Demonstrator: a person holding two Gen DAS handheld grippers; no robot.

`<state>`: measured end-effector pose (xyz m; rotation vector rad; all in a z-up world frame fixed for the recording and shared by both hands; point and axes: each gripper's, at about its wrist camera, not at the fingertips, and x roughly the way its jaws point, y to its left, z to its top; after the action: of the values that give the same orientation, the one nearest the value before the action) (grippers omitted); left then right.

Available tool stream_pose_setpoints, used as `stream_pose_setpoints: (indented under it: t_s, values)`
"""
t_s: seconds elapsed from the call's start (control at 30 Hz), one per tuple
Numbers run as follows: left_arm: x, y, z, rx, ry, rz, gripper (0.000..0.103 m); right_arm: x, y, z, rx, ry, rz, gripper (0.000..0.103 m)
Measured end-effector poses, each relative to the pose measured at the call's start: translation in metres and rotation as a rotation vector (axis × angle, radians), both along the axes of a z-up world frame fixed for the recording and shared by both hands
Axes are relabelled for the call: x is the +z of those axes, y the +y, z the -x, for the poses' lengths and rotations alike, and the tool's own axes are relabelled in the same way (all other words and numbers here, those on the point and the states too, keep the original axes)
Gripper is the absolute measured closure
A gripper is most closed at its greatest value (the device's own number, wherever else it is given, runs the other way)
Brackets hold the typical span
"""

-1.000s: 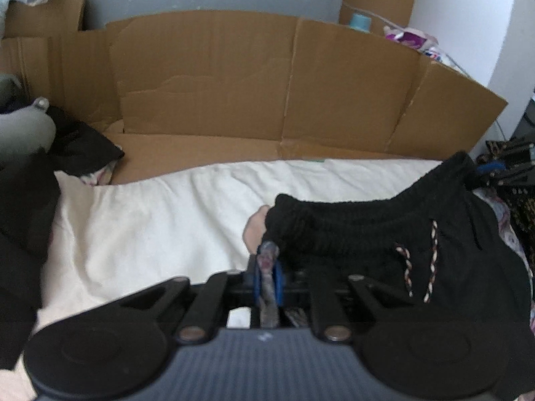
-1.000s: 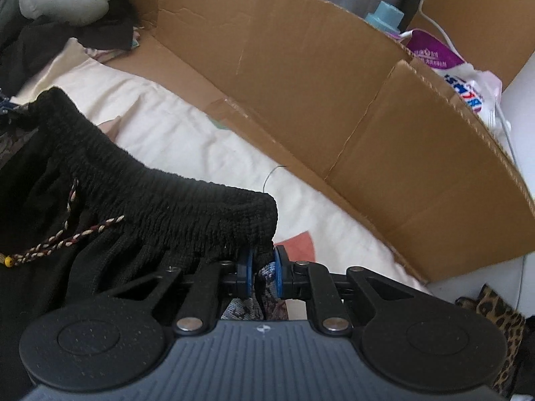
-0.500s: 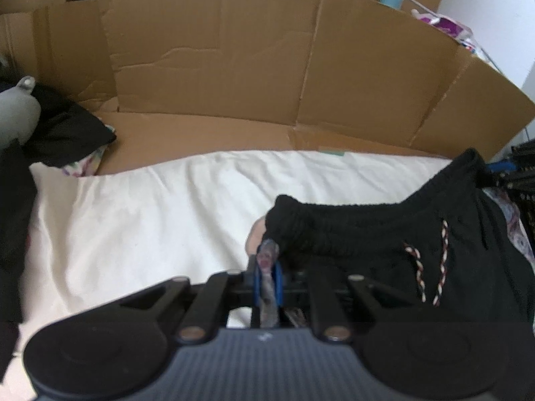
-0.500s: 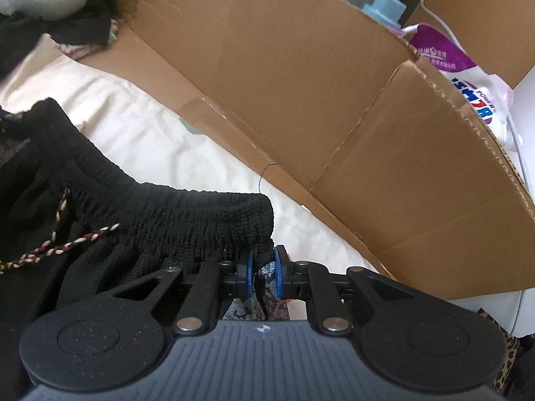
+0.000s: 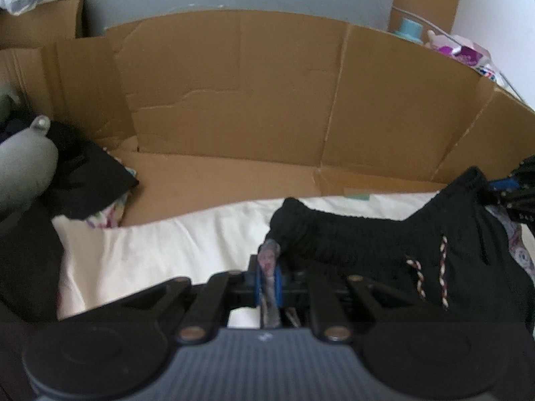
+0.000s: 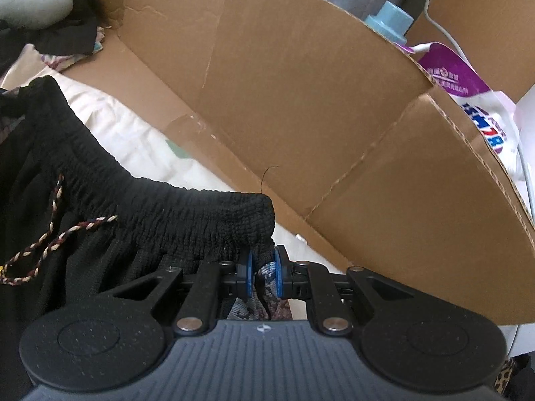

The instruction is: Fold clothes

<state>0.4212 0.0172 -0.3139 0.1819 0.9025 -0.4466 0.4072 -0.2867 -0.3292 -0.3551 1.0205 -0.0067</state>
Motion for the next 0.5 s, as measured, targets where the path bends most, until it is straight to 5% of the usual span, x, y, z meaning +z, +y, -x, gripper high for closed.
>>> stream_pose_setpoints:
  t_s: [0.23, 0.37, 0.5]
  values:
    - [-0.003, 0.001, -0.022, 0.048, -0.011, -0.019, 0.093, 0.004, 0.008, -0.023, -0.011, -0.03, 0.016, 0.091]
    - [-0.03, -0.004, -0.035, 0.08, 0.08, -0.101, 0.082, -0.005, 0.005, -0.037, -0.043, 0.017, -0.006, 0.086]
    - [-0.027, 0.005, -0.022, 0.125, 0.099, -0.044, 0.06, 0.004, 0.001, -0.026, -0.029, 0.004, -0.034, 0.074]
